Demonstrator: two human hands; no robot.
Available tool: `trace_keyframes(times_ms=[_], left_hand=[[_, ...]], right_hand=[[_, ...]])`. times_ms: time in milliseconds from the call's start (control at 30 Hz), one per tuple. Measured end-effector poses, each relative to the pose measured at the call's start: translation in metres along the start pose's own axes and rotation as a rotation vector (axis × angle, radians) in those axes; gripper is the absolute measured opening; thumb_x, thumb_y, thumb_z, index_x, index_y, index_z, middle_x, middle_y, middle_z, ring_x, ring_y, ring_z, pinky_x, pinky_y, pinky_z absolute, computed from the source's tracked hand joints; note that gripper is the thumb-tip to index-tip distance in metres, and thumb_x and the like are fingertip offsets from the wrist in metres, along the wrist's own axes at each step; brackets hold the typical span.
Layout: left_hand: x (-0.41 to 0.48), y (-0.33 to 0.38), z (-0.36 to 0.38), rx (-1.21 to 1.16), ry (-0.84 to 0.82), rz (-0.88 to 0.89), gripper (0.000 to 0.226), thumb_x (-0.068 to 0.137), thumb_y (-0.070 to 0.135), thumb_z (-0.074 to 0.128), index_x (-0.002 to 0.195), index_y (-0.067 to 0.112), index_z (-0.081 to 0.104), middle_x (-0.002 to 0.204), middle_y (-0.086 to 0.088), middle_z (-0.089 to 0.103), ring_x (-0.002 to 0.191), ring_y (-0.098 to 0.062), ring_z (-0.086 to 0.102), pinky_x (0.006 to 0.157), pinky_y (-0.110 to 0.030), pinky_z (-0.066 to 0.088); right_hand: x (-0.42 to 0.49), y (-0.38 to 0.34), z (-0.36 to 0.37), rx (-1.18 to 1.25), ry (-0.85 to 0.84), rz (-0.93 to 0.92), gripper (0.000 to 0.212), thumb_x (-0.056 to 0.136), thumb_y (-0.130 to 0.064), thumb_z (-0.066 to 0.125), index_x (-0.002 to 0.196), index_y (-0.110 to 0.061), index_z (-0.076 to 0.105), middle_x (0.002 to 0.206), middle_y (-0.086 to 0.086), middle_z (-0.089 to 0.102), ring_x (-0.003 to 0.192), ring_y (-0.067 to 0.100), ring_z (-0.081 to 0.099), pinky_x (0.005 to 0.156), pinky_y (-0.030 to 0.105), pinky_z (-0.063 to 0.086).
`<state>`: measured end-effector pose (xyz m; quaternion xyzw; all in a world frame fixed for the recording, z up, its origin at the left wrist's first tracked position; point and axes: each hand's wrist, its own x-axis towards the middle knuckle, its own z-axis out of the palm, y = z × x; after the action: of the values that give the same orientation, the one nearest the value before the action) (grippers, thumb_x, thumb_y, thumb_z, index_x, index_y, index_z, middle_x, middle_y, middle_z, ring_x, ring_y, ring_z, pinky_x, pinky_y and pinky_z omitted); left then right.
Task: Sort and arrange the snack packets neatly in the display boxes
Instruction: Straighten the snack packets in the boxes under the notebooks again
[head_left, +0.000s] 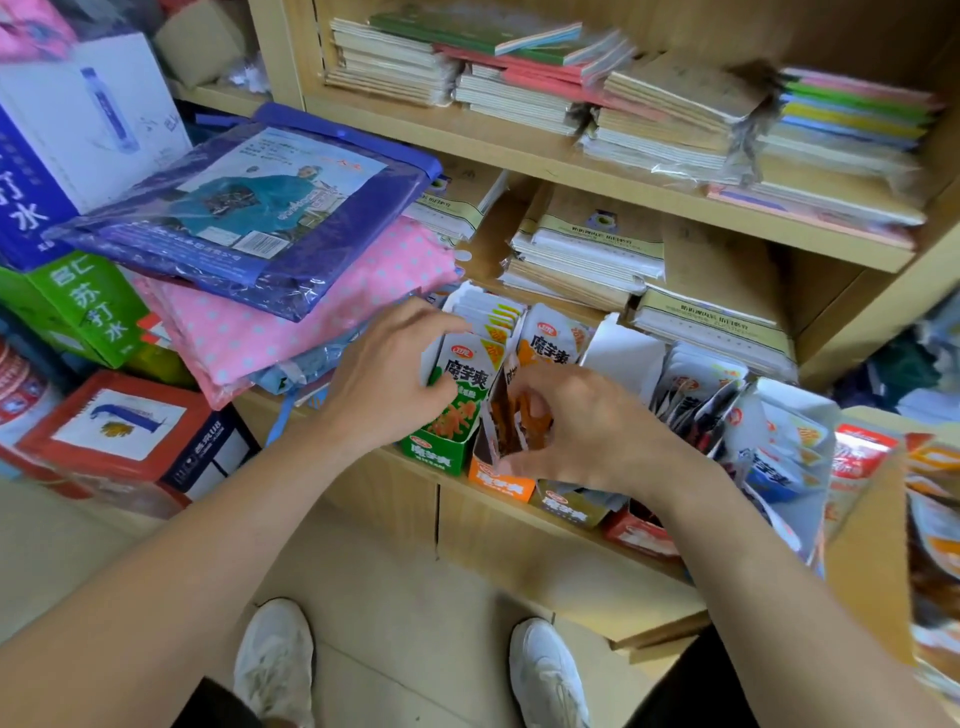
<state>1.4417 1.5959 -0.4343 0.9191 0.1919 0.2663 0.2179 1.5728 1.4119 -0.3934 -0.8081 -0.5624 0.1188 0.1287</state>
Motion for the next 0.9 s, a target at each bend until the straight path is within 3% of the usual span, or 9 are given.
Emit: trace_keyframes(times_ms=[133, 267, 400, 533, 600, 667, 733, 800, 900], left_hand=[[-0.014, 0.012, -0.004, 0.001, -0.287, 0.201, 0.044, 0.077, 0.031, 0.079, 0.119, 0.037, 0.07, 0.118, 0.02, 0.056, 0.114, -0.007, 0.045, 0.096, -0.029, 0.041], [-0.016, 0.016, 0.007, 0.032, -0.3, 0.189, 0.021, 0.079, 0.043, 0.081, 0.099, 0.038, 0.076, 0.107, 0.023, 0.062, 0.105, 0.0, 0.049, 0.091, -0.034, 0.049], [-0.01, 0.017, 0.007, -0.029, -0.301, 0.151, 0.012, 0.079, 0.041, 0.082, 0.09, 0.036, 0.078, 0.097, 0.02, 0.066, 0.098, -0.003, 0.059, 0.085, -0.04, 0.052], [-0.009, 0.019, 0.006, -0.054, -0.29, 0.154, 0.01, 0.081, 0.04, 0.08, 0.089, 0.035, 0.077, 0.096, 0.019, 0.064, 0.096, -0.004, 0.06, 0.083, -0.039, 0.052], [-0.008, 0.02, 0.007, -0.051, -0.242, 0.147, 0.013, 0.08, 0.041, 0.081, 0.091, 0.036, 0.077, 0.097, 0.019, 0.058, 0.095, -0.005, 0.059, 0.08, -0.038, 0.052], [-0.006, 0.019, 0.006, -0.046, -0.248, 0.114, 0.018, 0.081, 0.042, 0.08, 0.097, 0.037, 0.076, 0.096, 0.017, 0.053, 0.09, -0.005, 0.058, 0.076, -0.038, 0.053], [-0.005, 0.02, 0.004, -0.038, -0.294, 0.092, 0.019, 0.081, 0.041, 0.079, 0.1, 0.038, 0.076, 0.094, 0.017, 0.056, 0.086, -0.004, 0.059, 0.074, -0.038, 0.054], [-0.004, 0.021, 0.003, -0.049, -0.339, 0.047, 0.02, 0.08, 0.034, 0.079, 0.1, 0.037, 0.077, 0.087, 0.017, 0.065, 0.082, -0.003, 0.063, 0.072, -0.029, 0.056], [-0.005, 0.024, 0.003, -0.059, -0.374, -0.061, 0.018, 0.078, 0.032, 0.078, 0.096, 0.035, 0.078, 0.077, 0.018, 0.07, 0.077, 0.004, 0.066, 0.063, -0.01, 0.046]], right_hand=[[0.0, 0.018, 0.004, -0.031, 0.082, 0.042, 0.037, 0.085, -0.024, 0.072, 0.121, -0.026, 0.064, 0.105, 0.002, 0.07, 0.098, 0.025, 0.064, 0.083, 0.038, 0.054], [0.001, 0.036, -0.001, 0.057, 0.276, 0.108, 0.041, 0.091, -0.012, 0.069, 0.131, -0.021, 0.064, 0.078, 0.0, 0.066, 0.07, 0.02, 0.064, 0.074, 0.028, 0.051], [0.006, 0.051, -0.006, 0.214, 0.495, 0.185, 0.039, 0.091, -0.006, 0.067, 0.127, -0.021, 0.065, 0.093, -0.003, 0.062, 0.068, 0.012, 0.061, 0.072, 0.024, 0.047], [0.01, 0.058, -0.009, 0.3, 0.528, 0.202, 0.044, 0.095, -0.006, 0.062, 0.134, -0.025, 0.058, 0.111, 0.0, 0.067, 0.069, 0.004, 0.064, 0.063, 0.018, 0.045], [0.012, 0.058, -0.011, 0.34, 0.557, 0.2, 0.044, 0.096, -0.007, 0.061, 0.136, -0.026, 0.057, 0.117, -0.001, 0.067, 0.071, 0.007, 0.066, 0.066, 0.023, 0.051], [0.014, 0.058, -0.014, 0.4, 0.59, 0.2, 0.038, 0.097, -0.009, 0.061, 0.132, -0.025, 0.061, 0.114, -0.003, 0.068, 0.07, 0.012, 0.069, 0.065, 0.033, 0.057], [0.015, 0.058, -0.015, 0.449, 0.599, 0.174, 0.026, 0.098, -0.007, 0.061, 0.116, -0.022, 0.07, 0.104, -0.004, 0.07, 0.065, 0.017, 0.07, 0.055, 0.029, 0.055], [0.016, 0.056, -0.015, 0.528, 0.562, 0.143, 0.019, 0.098, -0.004, 0.06, 0.102, -0.016, 0.075, 0.098, 0.001, 0.072, 0.06, 0.019, 0.071, 0.048, 0.02, 0.048], [0.019, 0.055, -0.013, 0.66, 0.482, 0.156, 0.015, 0.098, -0.005, 0.062, 0.104, -0.009, 0.074, 0.1, 0.009, 0.072, 0.054, 0.014, 0.07, 0.047, 0.017, 0.049]])
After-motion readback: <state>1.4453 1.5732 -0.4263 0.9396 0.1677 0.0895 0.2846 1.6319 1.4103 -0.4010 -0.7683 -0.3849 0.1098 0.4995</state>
